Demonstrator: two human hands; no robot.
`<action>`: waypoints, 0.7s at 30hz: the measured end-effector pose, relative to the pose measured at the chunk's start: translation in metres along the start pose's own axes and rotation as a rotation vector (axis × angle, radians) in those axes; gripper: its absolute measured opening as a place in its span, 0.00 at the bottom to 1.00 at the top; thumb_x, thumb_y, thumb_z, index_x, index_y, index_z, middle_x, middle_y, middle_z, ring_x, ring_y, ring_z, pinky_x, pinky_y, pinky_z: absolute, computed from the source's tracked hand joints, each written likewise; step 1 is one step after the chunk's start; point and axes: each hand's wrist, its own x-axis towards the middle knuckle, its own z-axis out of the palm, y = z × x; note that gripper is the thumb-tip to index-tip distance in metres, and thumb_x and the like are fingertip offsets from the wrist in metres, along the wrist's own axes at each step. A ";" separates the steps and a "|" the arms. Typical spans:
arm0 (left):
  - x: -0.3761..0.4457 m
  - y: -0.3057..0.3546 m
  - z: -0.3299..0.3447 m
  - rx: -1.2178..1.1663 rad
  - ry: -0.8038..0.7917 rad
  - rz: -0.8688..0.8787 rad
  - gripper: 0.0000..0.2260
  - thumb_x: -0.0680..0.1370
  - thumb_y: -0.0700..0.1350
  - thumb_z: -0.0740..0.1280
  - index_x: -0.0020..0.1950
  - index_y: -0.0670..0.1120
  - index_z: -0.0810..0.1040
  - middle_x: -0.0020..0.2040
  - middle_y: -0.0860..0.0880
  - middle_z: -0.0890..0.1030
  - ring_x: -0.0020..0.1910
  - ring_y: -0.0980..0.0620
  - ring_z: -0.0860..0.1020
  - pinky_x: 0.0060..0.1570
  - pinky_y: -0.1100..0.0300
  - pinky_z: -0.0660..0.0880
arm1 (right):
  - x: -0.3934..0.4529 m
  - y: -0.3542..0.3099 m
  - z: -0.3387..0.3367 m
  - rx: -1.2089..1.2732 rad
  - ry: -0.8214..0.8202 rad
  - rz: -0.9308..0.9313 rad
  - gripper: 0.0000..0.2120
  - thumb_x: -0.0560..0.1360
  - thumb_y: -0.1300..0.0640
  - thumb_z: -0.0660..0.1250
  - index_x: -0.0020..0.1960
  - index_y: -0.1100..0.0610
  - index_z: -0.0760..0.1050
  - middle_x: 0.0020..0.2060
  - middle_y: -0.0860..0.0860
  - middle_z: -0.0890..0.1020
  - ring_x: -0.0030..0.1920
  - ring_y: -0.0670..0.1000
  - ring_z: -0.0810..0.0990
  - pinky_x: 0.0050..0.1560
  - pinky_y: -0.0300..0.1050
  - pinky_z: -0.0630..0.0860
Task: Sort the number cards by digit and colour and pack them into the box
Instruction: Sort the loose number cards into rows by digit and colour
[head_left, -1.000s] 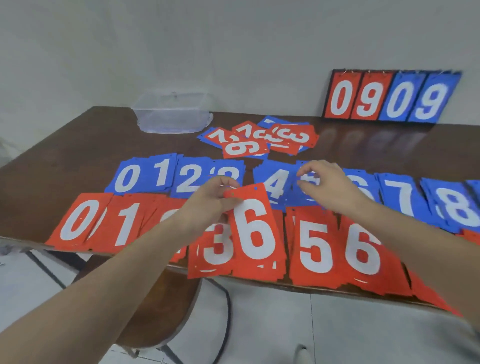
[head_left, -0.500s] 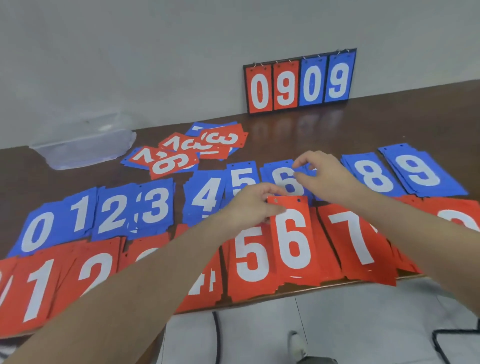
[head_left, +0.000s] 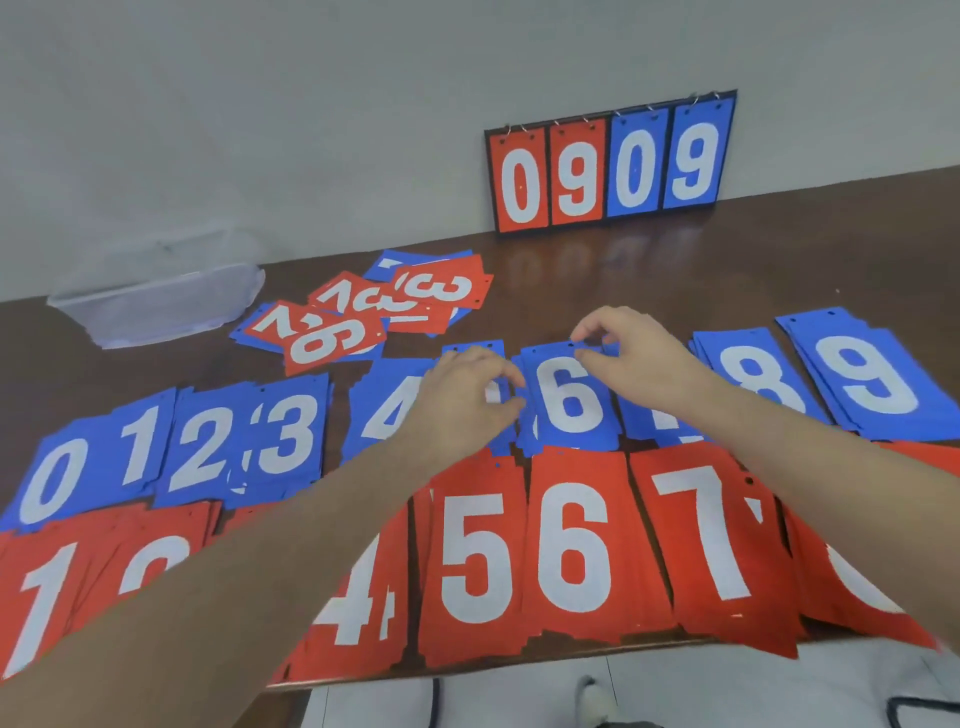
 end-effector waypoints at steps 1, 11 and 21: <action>0.003 -0.005 -0.003 -0.009 0.009 -0.037 0.07 0.78 0.47 0.71 0.56 0.53 0.81 0.60 0.55 0.78 0.63 0.50 0.71 0.64 0.53 0.69 | 0.006 0.000 0.000 0.010 -0.016 -0.009 0.07 0.79 0.54 0.68 0.51 0.41 0.74 0.53 0.45 0.78 0.60 0.51 0.74 0.55 0.43 0.68; 0.024 -0.040 -0.026 -0.126 0.125 -0.319 0.05 0.81 0.46 0.68 0.54 0.56 0.79 0.55 0.60 0.75 0.57 0.59 0.74 0.57 0.62 0.72 | 0.067 -0.003 0.002 0.026 -0.160 -0.112 0.05 0.80 0.52 0.67 0.54 0.43 0.75 0.56 0.45 0.77 0.58 0.46 0.75 0.52 0.37 0.69; 0.037 -0.092 -0.054 -0.071 0.196 -0.380 0.05 0.81 0.45 0.67 0.57 0.52 0.79 0.58 0.55 0.76 0.58 0.54 0.75 0.55 0.60 0.72 | 0.110 -0.026 0.029 0.007 -0.183 -0.107 0.05 0.80 0.50 0.66 0.55 0.43 0.74 0.55 0.43 0.76 0.57 0.44 0.74 0.48 0.34 0.68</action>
